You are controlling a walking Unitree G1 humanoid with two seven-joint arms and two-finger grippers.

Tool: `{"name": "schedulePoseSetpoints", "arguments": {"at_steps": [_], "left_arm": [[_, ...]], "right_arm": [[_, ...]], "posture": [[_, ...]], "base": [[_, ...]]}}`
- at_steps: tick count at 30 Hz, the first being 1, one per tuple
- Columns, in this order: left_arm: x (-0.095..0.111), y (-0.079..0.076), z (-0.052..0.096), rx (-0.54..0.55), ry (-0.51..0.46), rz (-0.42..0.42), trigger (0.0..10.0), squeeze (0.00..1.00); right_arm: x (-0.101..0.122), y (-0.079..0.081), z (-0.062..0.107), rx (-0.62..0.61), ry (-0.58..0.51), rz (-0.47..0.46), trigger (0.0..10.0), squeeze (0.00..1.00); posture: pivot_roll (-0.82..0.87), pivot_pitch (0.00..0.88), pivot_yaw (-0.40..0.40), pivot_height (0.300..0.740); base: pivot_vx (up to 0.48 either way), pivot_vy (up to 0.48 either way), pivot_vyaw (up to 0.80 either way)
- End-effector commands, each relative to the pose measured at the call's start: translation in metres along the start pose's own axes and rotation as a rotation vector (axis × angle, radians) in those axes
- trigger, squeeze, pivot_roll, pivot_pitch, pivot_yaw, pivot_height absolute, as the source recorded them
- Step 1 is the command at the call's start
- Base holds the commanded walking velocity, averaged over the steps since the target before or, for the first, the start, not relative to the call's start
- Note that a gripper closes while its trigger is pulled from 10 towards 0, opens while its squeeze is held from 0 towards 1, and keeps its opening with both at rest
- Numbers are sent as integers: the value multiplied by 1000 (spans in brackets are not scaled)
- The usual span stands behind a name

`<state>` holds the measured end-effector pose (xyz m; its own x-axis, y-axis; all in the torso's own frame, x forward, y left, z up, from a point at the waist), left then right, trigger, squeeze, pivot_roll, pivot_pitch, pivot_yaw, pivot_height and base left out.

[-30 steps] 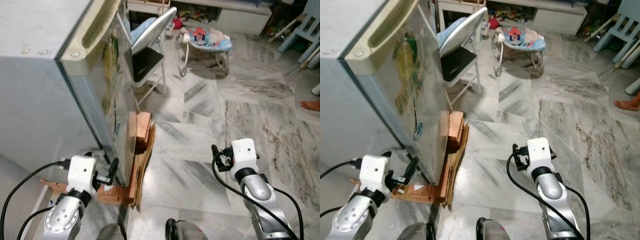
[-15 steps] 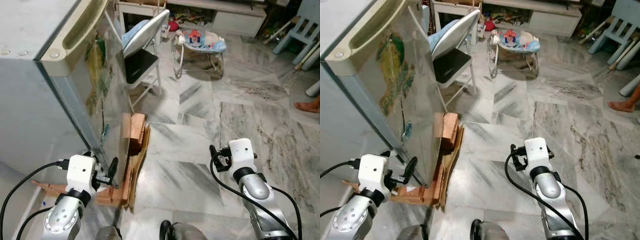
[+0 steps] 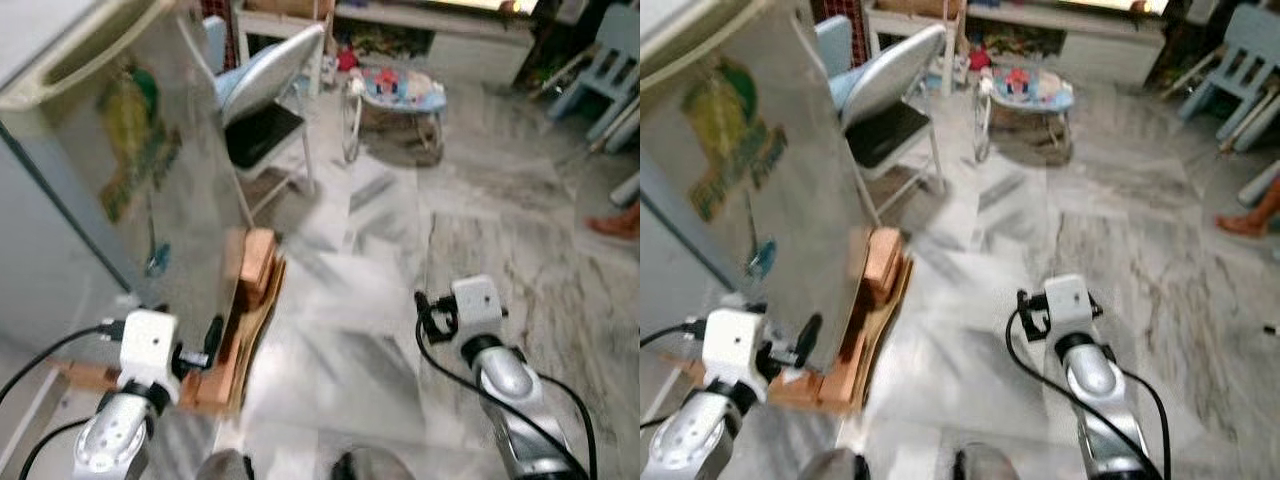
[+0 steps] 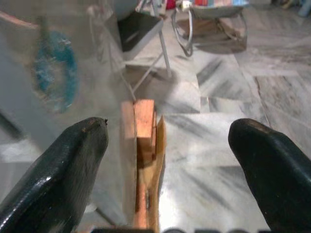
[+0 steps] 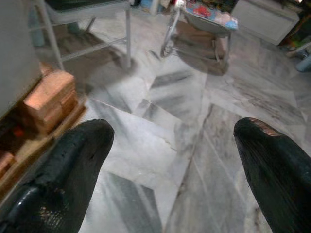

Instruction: Restocking fridge

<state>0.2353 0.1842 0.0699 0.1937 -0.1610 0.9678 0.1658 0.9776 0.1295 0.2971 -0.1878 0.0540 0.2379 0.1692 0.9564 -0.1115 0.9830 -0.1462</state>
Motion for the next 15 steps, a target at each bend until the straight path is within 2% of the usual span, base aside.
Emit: {"name": "schedulePoseSetpoints", "arguments": {"at_steps": [1, 2, 6, 15], "left_arm": [[0, 0, 1, 2, 3, 10, 10000, 0], [0, 6, 1, 23, 3, 9, 10000, 0], [0, 12, 1, 43, 2, 17, 10000, 0], [0, 14, 0, 48, -2, 22, 10000, 0]], "right_arm": [[-3, -6, 3, -19, 12, 4, 10000, 0], [-3, -6, 3, -19, 12, 4, 10000, 0], [-3, -6, 3, -18, 11, 5, 10000, 0], [-2, -5, 1, -17, 10, 2, 10000, 0]], "posture": [[32, 120, -58, 740], [32, 120, -58, 740], [32, 120, -58, 740], [32, 115, -59, 740]], "base": [[0, 0, 0], [0, 0, 0], [0, 0, 0], [0, 0, 0]]}}
Point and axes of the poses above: a point about 5 cm out from each wrist's last joint towards the gripper, its own z axis pointing back from the gripper into the wrist, its own x axis along the axis of the wrist's last joint, y = z × x, the point moved 4 cm from there along -z, pointing out of the wrist towards the gripper, and after that the axes turned 4 degrees about -z, right-handed, at the moved point
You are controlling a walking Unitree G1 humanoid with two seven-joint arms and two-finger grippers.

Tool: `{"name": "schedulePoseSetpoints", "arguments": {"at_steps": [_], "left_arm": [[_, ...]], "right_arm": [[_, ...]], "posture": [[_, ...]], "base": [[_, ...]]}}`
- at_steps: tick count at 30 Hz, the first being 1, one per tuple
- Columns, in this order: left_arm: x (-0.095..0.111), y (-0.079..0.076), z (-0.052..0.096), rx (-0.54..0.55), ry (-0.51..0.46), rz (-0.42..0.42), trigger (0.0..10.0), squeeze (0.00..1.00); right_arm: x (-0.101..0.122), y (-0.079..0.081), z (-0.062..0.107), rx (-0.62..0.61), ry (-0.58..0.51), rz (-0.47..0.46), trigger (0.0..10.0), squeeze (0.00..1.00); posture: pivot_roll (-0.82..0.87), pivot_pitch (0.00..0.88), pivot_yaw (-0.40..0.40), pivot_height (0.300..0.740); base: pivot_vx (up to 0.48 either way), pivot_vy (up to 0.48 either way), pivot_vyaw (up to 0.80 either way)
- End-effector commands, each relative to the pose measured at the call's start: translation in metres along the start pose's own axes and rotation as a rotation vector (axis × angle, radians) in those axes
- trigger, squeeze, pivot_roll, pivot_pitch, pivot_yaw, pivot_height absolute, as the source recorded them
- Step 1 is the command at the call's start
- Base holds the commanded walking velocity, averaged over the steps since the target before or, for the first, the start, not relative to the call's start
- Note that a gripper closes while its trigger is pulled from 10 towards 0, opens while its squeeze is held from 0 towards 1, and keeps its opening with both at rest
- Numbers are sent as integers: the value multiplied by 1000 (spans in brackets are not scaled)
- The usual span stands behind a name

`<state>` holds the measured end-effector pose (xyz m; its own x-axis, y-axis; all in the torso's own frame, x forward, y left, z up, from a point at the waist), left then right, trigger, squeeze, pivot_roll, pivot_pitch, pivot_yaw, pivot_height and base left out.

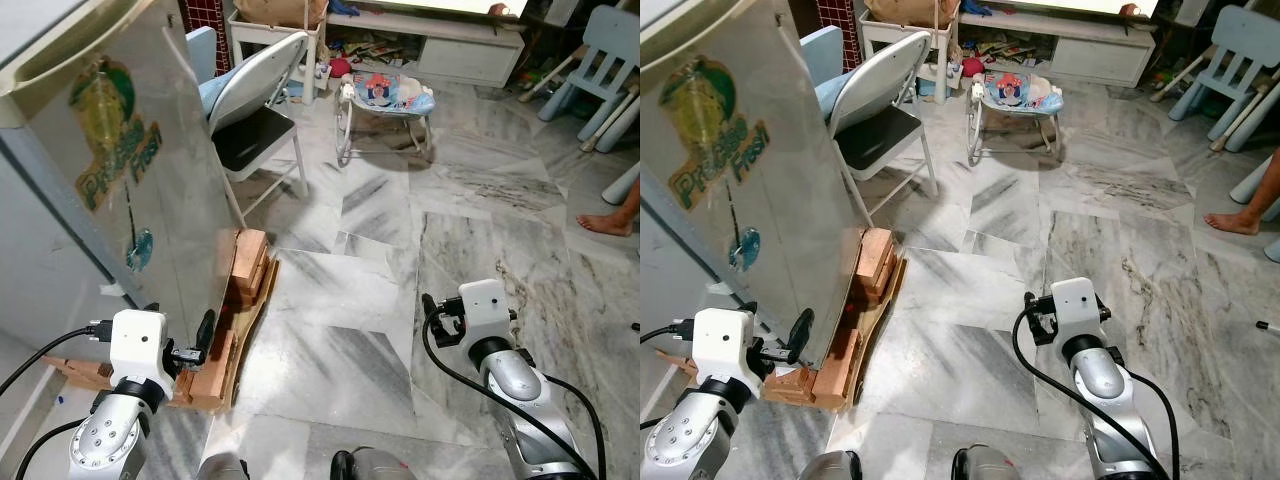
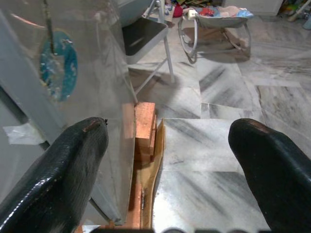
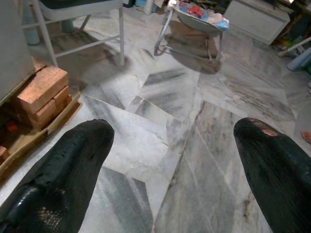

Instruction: Restocking fridge

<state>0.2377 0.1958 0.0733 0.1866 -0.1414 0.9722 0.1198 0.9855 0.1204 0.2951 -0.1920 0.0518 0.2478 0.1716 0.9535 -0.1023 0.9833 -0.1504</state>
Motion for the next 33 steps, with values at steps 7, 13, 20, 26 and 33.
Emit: {"name": "schedulePoseSetpoints", "arguments": {"at_steps": [7, 13, 20, 26, 33], "left_arm": [[-3, 0, -1, -9, 12, 3, 10000, 0], [-2, -2, -2, -14, 11, 2, 10000, 0], [-3, -7, 1, -18, 12, 3, 10000, 0], [-4, -14, 2, -48, 15, 7, 10000, 0], [-3, -18, 2, -95, 12, 39, 10000, 0]], "right_arm": [[1, -1, -1, -5, 0, -1, 10000, 0], [1, 0, -1, -1, 1, 0, 10000, 0], [0, 0, -1, 4, 4, 1, 10000, 0], [1, 1, -2, 6, 5, 2, 10000, 0], [0, 1, -3, 6, 11, 2, 10000, 0]], "posture": [[30, 112, -59, 740], [32, 112, -59, 740], [36, 112, -60, 740], [37, 128, -63, 740], [38, 123, -63, 740]], "base": [[0, 347, -678], [0, 480, -72], [0, 206, 0], [0, 0, 0], [0, 0, 0]]}}
Point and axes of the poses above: a point about 5 cm out from each wrist's last joint towards the gripper, its own z axis pointing back from the gripper into the wrist, its own x axis along the axis of the wrist's last joint, y = z × x, the point moved 4 cm from there along -z, pointing out of the wrist towards the gripper, and after that the axes turned 4 degrees about -z, right-handed, at the moved point
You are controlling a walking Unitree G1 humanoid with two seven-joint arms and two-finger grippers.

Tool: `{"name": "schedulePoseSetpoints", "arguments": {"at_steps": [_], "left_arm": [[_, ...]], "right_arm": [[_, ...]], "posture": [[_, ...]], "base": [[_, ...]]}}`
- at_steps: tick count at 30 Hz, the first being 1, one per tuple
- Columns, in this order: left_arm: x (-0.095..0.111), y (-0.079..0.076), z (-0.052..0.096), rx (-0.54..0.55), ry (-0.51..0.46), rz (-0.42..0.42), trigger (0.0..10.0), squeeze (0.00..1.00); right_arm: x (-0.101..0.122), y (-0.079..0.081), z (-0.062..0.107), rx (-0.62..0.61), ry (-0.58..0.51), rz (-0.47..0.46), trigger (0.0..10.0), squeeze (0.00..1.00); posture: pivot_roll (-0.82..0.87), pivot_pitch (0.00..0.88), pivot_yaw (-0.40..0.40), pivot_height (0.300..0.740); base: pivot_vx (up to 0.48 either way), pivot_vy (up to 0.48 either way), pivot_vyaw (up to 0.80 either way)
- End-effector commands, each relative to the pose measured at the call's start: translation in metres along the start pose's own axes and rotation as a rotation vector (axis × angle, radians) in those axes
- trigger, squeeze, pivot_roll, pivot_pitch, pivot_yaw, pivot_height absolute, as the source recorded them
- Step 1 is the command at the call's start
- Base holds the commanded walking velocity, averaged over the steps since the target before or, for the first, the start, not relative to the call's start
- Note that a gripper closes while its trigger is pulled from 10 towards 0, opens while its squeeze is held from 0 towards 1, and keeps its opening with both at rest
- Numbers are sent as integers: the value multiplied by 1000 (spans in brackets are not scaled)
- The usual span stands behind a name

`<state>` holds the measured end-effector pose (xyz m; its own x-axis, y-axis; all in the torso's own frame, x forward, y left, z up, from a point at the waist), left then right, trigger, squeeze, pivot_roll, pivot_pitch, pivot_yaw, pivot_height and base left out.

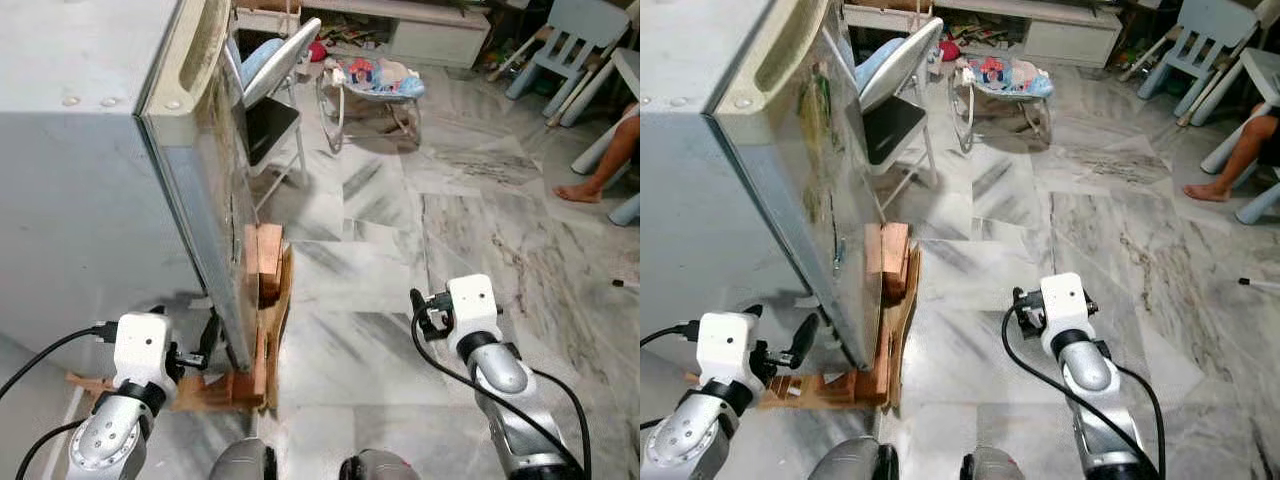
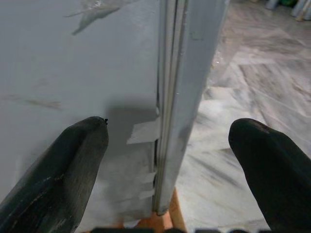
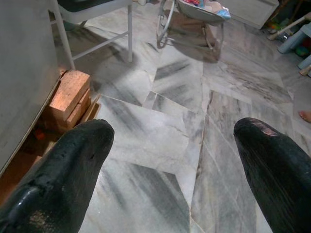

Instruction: Restocking fridge

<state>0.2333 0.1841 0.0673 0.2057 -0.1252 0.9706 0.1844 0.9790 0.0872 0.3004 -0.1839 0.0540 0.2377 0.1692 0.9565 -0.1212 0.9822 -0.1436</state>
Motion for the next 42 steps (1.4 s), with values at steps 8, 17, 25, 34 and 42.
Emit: {"name": "schedulePoseSetpoints", "arguments": {"at_steps": [8, 17, 25, 34, 42], "left_arm": [[5, -7, 1, -31, -22, -11, 10000, 0], [5, -6, -1, -17, -23, -13, 10000, 0], [6, -1, -3, 10, -28, -21, 10000, 0], [12, 5, -8, 35, -50, -26, 10000, 0], [14, 2, -10, 24, -59, -27, 10000, 0]], "right_arm": [[-6, -5, 2, -8, 24, 7, 10000, 0], [-6, -5, 2, -7, 25, 9, 10000, 0], [-6, -5, 2, -8, 22, 8, 10000, 0], [2, 1, 1, 27, -10, 12, 10000, 0], [2, 4, 3, 38, -17, 27, 10000, 0]], "posture": [[38, 124, -62, 740], [36, 126, -64, 740], [34, 126, -61, 740], [32, 123, -57, 740], [29, 119, -54, 740]], "base": [[0, -185, -284], [0, -85, 0], [0, -38, 0], [0, -55, 0], [0, -350, 423]]}}
Point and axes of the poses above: a point about 5 cm out from each wrist's last joint towards the gripper, its own z axis pointing back from the gripper into the wrist, its own x axis along the axis of the wrist's last joint, y = z × x, the point moved 4 cm from there along -z, pointing out of the wrist towards the gripper, and after that the axes turned 4 degrees about -z, right-handed, at the moved point
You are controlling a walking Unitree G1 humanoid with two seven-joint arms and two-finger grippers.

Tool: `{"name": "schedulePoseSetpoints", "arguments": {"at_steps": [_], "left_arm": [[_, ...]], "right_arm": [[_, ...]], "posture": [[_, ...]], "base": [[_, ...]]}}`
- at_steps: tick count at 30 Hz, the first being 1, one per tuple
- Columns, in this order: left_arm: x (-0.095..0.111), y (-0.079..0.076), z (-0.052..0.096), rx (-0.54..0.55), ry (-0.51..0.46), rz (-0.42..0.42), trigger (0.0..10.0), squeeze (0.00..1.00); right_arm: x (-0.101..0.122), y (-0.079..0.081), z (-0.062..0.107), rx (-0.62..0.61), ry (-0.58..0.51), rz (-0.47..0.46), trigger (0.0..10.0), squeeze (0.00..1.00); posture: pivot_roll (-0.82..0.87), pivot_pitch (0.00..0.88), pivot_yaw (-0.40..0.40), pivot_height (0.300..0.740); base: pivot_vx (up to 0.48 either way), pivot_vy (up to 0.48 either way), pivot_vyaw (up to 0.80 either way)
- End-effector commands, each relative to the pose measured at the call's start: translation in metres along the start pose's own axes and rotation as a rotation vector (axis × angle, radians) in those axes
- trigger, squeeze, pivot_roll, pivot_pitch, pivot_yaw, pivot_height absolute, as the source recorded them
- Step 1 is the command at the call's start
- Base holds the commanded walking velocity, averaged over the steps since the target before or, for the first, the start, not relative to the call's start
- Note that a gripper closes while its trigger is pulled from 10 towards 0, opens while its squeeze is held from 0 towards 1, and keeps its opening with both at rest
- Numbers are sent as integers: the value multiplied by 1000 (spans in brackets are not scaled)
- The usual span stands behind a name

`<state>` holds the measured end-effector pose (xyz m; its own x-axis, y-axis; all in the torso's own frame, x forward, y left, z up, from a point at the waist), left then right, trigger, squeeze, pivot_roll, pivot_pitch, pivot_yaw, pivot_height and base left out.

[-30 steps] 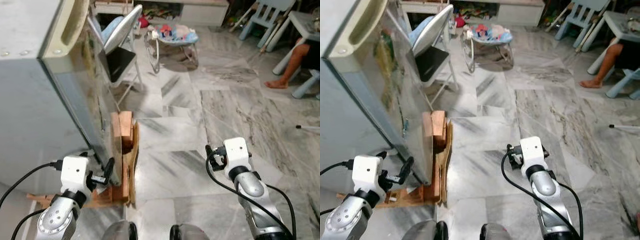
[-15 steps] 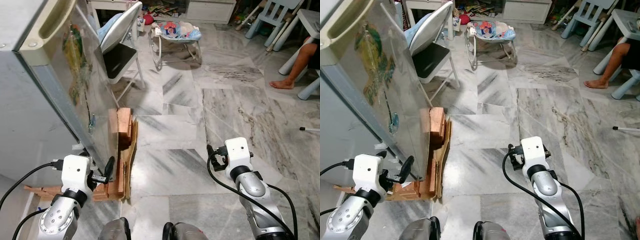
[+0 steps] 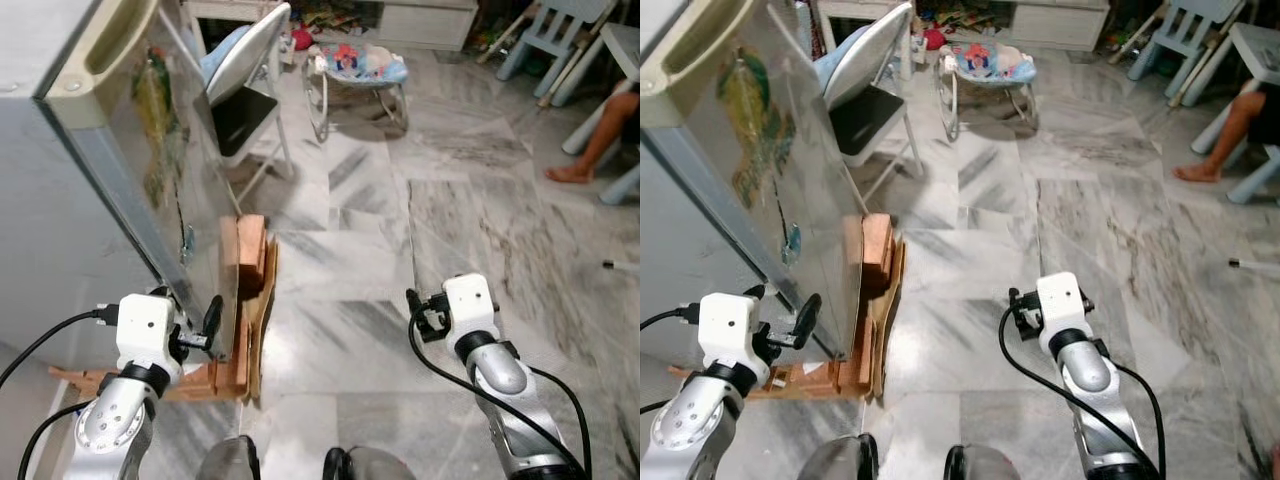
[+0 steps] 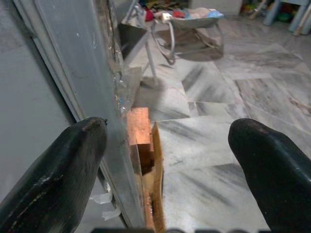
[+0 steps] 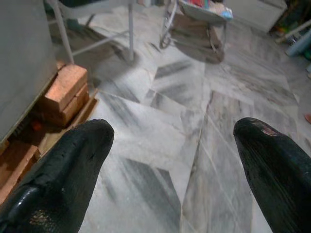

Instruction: Restocking fridge

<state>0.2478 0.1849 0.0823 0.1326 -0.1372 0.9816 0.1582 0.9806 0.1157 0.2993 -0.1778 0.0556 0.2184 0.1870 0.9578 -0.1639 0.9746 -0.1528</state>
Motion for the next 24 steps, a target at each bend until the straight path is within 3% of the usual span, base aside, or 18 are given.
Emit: {"name": "schedulePoseSetpoints", "arguments": {"at_steps": [1, 6, 11, 15, 16, 17, 18, 21, 24], "left_arm": [[-4, -2, 0, -7, 13, -5, 10000, 0], [-4, -2, 0, -1, 16, -4, 10000, 0], [-6, 7, -4, 46, 19, -12, 10000, 0], [-6, 24, -9, 131, 17, -16, 10000, 0], [-3, 37, -14, 191, 7, 9, 10000, 0], [-3, 37, -14, 191, 7, 9, 10000, 0], [-1, 47, -19, 227, 0, 19, 10000, 0], [1, 58, -28, 255, -6, 33, 10000, 0], [3, 63, -36, 269, -10, 15, 10000, 0]], "right_arm": [[0, -2, 2, -2, 1, 6, 10000, 0], [0, -2, 2, 0, 2, 6, 10000, 0], [-1, -2, 1, 6, 0, -15, 10000, 0], [-1, -2, 2, 7, 1, -17, 10000, 0], [1, 1, 3, 38, -13, -12, 10000, 0], [1, 1, 3, 38, -13, -12, 10000, 0], [2, 3, 4, 48, -21, 5, 10000, 0], [2, 6, 3, 48, -22, -6, 10000, 0], [5, 6, 0, 39, -28, -18, 10000, 0]], "posture": [[29, 119, -56, 740], [29, 119, -56, 740], [28, 112, -64, 740], [32, 106, -67, 740], [35, 104, -73, 740], [35, 104, -73, 740], [37, 100, -73, 740], [31, 105, -66, 740], [26, 108, -60, 740]], "base": [[0, -382, 0], [0, -382, 0], [0, 0, 0], [0, 0, 0], [0, 0, 0], [0, 0, 0], [0, 0, 781], [0, 0, 775], [0, 0, 0]]}}
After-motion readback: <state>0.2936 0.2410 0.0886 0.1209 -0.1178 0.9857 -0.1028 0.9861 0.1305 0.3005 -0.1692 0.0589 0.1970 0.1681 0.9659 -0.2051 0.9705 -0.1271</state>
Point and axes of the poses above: a point about 5 cm out from each wrist's last joint towards the gripper, its own z axis pointing back from the gripper into the wrist, its own x axis along the axis of the wrist's last joint, y = z × x, the point moved 4 cm from there along -z, pointing out of the wrist towards the gripper, and after that the axes turned 4 degrees about -z, right-handed, at the moved point
